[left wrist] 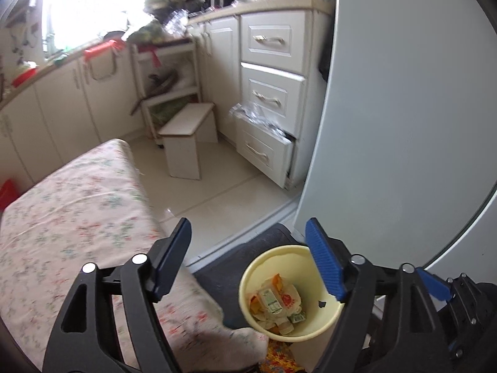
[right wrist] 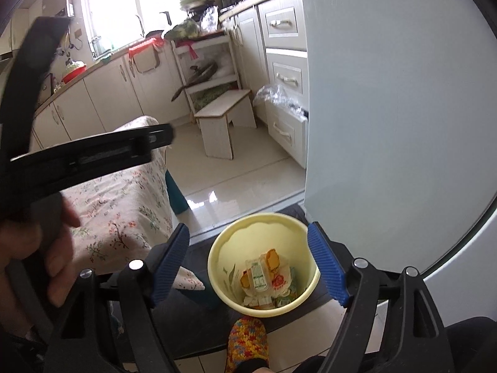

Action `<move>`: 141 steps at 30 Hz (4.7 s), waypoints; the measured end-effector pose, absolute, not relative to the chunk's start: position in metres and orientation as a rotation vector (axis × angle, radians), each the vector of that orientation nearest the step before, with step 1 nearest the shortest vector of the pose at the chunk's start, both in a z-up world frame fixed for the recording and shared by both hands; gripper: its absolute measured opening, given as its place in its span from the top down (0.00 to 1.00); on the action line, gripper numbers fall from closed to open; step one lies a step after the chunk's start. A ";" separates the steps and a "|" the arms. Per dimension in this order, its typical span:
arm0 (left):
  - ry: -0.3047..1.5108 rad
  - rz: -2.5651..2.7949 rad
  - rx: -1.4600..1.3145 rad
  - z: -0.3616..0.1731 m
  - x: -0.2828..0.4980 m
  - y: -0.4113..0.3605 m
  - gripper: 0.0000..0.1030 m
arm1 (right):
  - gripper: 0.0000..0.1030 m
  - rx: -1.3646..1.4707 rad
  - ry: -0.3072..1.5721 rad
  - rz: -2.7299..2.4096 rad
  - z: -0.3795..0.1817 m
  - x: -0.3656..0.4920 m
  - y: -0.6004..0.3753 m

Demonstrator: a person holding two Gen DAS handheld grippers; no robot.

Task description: Collect trash

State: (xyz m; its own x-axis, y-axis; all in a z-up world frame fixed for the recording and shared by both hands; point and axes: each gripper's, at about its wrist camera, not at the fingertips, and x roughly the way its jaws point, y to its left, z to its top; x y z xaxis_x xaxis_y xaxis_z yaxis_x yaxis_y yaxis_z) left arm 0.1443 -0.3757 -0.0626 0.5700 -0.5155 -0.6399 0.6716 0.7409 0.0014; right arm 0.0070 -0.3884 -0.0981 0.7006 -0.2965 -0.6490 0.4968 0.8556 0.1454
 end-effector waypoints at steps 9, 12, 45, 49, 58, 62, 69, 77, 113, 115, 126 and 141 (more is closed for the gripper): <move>0.552 -0.618 0.170 -0.009 0.105 -0.309 0.11 | 0.10 0.274 0.560 -0.512 -0.067 -0.018 -0.368; 0.533 -0.607 0.150 0.002 0.091 -0.290 0.09 | 0.07 0.247 0.528 -0.517 -0.053 -0.029 -0.357; 0.419 -0.579 0.065 0.072 -0.015 -0.182 0.08 | 0.07 0.121 0.326 -0.556 0.045 -0.111 -0.278; 0.409 -0.575 0.057 0.076 -0.020 -0.176 0.08 | 0.07 0.112 0.316 -0.554 0.047 -0.114 -0.272; 0.387 -0.564 0.047 0.082 -0.028 -0.164 0.08 | 0.07 0.096 0.294 -0.541 0.052 -0.122 -0.261; 0.376 -0.565 0.038 0.086 -0.031 -0.161 0.08 | 0.07 0.088 0.281 -0.538 0.056 -0.125 -0.258; 0.363 -0.563 0.034 0.089 -0.034 -0.156 0.08 | 0.07 0.082 0.270 -0.533 0.058 -0.128 -0.256; 0.355 -0.562 0.035 0.091 -0.037 -0.156 0.08 | 0.07 0.074 0.262 -0.530 0.059 -0.128 -0.255; 0.341 -0.527 0.045 0.097 -0.041 -0.155 0.08 | 0.07 0.072 0.261 -0.517 0.061 -0.126 -0.251; 0.341 -0.528 0.044 0.097 -0.041 -0.155 0.08 | 0.07 0.071 0.262 -0.517 0.061 -0.126 -0.252; 0.339 -0.524 0.045 0.097 -0.040 -0.154 0.08 | 0.07 0.071 0.265 -0.511 0.061 -0.125 -0.250; 0.336 -0.519 0.045 0.097 -0.039 -0.150 0.08 | 0.07 0.073 0.269 -0.507 0.061 -0.124 -0.249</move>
State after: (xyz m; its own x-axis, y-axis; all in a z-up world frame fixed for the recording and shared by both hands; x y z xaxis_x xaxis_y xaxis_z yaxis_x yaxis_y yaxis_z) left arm -0.0389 -0.1499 0.0966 0.8148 -0.4794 -0.3260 0.4939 0.8685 -0.0425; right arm -0.1236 -0.2488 0.0611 0.8397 -0.4700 -0.2719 0.4892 0.8722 0.0031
